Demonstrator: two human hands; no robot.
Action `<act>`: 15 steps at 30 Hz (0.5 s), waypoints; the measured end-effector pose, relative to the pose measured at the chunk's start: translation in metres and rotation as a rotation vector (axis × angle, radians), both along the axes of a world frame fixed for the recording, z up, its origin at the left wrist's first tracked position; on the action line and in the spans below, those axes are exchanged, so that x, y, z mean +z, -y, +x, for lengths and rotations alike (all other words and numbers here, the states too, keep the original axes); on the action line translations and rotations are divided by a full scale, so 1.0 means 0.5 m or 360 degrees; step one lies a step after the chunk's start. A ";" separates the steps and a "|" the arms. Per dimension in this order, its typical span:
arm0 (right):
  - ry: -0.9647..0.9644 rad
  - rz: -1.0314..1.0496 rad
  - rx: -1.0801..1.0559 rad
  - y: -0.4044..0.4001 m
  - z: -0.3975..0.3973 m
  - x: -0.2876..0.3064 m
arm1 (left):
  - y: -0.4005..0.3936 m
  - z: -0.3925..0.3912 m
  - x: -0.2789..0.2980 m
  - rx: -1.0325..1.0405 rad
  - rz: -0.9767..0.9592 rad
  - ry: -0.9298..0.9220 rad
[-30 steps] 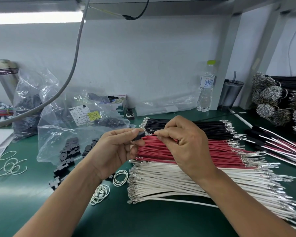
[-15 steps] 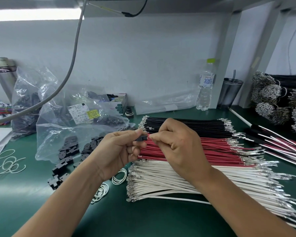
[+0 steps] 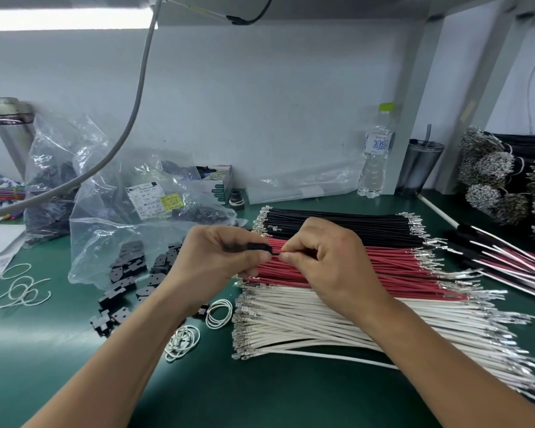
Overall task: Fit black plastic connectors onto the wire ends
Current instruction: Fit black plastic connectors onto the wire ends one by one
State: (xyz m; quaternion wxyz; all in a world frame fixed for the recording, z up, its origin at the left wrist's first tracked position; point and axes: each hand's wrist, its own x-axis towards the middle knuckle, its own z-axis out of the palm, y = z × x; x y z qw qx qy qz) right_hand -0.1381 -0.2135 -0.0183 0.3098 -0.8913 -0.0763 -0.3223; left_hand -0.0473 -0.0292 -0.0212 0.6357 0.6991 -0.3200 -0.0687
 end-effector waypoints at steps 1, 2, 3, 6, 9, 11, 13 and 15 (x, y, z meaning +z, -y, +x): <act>0.0012 0.0003 0.0019 -0.001 -0.001 0.000 | -0.001 -0.001 -0.001 -0.0021 -0.0017 0.0004; 0.0013 0.0011 0.0029 -0.001 -0.002 0.001 | -0.001 -0.003 -0.001 -0.0034 -0.0029 0.0010; 0.0008 0.0017 0.0034 0.002 -0.003 0.002 | 0.000 -0.004 -0.002 -0.0038 -0.0039 0.0012; 0.0028 -0.0160 -0.0131 0.012 -0.010 0.017 | 0.009 -0.001 -0.002 -0.0008 -0.0056 0.0018; 0.0224 -0.0564 -0.0322 0.004 -0.023 0.034 | 0.010 0.008 -0.005 0.0066 -0.0052 0.0024; 0.0109 -0.0619 -0.0160 -0.010 -0.038 0.030 | 0.006 0.011 -0.009 0.0087 -0.0031 0.0032; -0.0277 -0.0598 0.0022 -0.027 -0.050 0.016 | 0.006 0.012 -0.013 0.0113 -0.0031 0.0011; -0.0546 -0.0525 0.0104 -0.032 -0.050 0.007 | 0.009 0.014 -0.014 0.0135 -0.0024 -0.0004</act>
